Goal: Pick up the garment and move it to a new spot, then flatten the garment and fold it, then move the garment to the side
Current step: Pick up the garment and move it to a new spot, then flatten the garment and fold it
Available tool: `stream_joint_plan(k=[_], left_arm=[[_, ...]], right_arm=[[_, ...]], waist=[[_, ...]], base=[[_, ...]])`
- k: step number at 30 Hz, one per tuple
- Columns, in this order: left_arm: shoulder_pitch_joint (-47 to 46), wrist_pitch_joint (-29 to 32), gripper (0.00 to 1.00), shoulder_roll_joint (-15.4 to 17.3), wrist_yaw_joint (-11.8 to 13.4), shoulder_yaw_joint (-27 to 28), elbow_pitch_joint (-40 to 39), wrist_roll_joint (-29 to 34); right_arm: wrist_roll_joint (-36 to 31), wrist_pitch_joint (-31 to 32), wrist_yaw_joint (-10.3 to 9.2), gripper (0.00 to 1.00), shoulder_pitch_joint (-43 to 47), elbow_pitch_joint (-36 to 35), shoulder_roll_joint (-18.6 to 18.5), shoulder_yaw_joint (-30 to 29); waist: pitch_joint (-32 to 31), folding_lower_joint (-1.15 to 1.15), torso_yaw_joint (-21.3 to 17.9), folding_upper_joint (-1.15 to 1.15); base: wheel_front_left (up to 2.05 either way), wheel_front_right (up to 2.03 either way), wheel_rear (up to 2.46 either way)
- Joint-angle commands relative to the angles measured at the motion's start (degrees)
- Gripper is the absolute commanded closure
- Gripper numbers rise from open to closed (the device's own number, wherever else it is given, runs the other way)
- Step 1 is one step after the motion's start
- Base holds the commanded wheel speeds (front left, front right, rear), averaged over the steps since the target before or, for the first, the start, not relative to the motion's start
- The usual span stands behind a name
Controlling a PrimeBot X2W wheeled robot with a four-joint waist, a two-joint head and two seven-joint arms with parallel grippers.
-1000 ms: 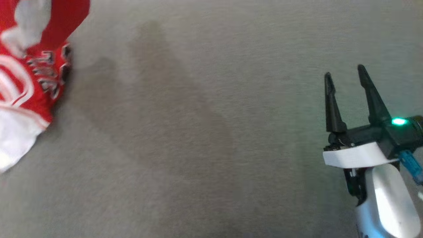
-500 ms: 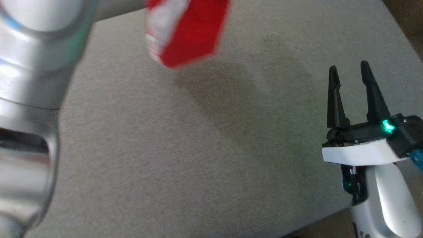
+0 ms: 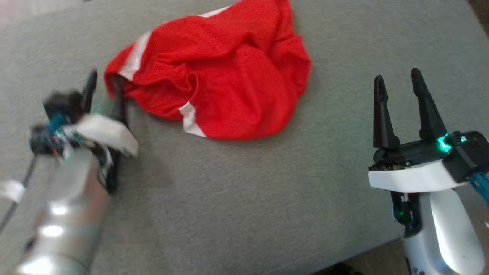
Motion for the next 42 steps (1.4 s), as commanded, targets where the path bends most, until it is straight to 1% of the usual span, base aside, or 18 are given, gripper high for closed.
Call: stream_joint_plan(k=[1, 4, 6, 11, 12, 16, 20, 24, 29, 32, 40, 42], left_arm=[[-0.2, -0.9, 0.00, 0.7, -0.2, 2.5, -3.0, 0.3], [7.6, -1.0, 0.00, -1.1, 1.2, 5.7, -12.4, 3.5], [13.8, -1.0, 0.00, -2.6, 2.0, 7.4, -18.7, 6.7], [28.7, -1.0, 0.00, -6.5, 1.5, 10.9, -33.2, 13.2], [28.7, -1.0, 0.00, -6.5, 1.5, 10.9, -33.2, 13.2], [37.9, -1.0, 0.00, -8.7, 2.3, 13.7, -43.0, 16.7], [44.8, -1.0, 0.00, -9.6, 3.0, 14.5, -49.5, 18.7], [49.5, -1.0, 0.00, -9.8, 5.4, 14.2, -53.4, 18.8], [51.7, -1.0, 0.00, -9.8, 8.9, 13.6, -55.1, 17.9], [51.9, -1.0, 0.00, -9.8, 9.6, 13.5, -55.3, 18.0], [52.4, -1.0, 0.00, -9.9, 10.2, 13.3, -55.1, 18.9], [52.4, -1.0, 0.00, -9.9, 10.6, 13.3, -55.2, 18.0]], right_arm=[[-1.1, 0.0, -0.03, 0.00, -0.2, -1.5, 0.0, 0.5], [-2.8, 0.0, -0.03, 0.00, 0.9, -1.0, 0.0, -0.2], [-3.9, 0.0, -0.03, 0.00, 1.8, -0.7, 0.0, -0.6], [-5.8, 0.0, -0.03, 0.00, 5.0, 0.3, 0.0, -1.1], [-5.8, 0.0, -0.03, 0.00, 5.0, 0.3, 0.0, -1.1], [-5.5, 0.0, -0.03, 0.00, 7.8, 1.0, 0.0, -1.3], [-4.3, 0.0, -0.03, 0.00, 11.4, 1.6, 0.0, -0.7], [-3.4, 0.0, -0.03, 0.00, 15.6, 2.1, 0.0, -0.6], [-3.3, 0.0, -0.03, 0.00, 19.1, 2.6, 0.0, -0.1], [-2.9, 0.0, -0.03, 0.00, 19.6, 3.0, 0.0, 0.0], [-2.6, 0.0, -0.03, 0.00, 19.7, 3.3, 0.0, 1.1], [-2.6, 0.0, -0.03, 0.00, 19.7, 3.5, 0.0, 1.3]], waist=[[-0.3, -0.01, 3.5, 0.00], [-1.8, -0.01, 7.4, 0.00], [-3.3, -0.01, 10.0, 0.00], [-8.1, -0.01, 15.0, 0.00], [-8.1, -0.01, 15.0, 0.00], [-11.7, -0.01, 17.3, 0.00], [-15.1, -0.01, 18.7, 0.00], [-17.4, -0.01, 19.5, 0.00], [-18.7, -0.01, 19.8, 0.00], [-18.9, -0.01, 19.8, 0.00], [-19.6, -0.01, 19.6, 0.00], [-19.7, -0.01, 19.6, 0.00]], base=[[0.00, 0.00, 0.00], [0.00, 0.00, 0.00], [0.00, 0.00, 0.00], [0.00, 0.00, 0.00], [0.00, 0.00, 0.00], [0.00, 0.00, 0.00], [0.00, 0.00, 0.00], [0.00, 0.00, 0.00], [0.00, 0.00, 0.00], [0.00, 0.00, 0.00], [0.00, 0.00, 0.00], [0.00, 0.00, 0.00]])
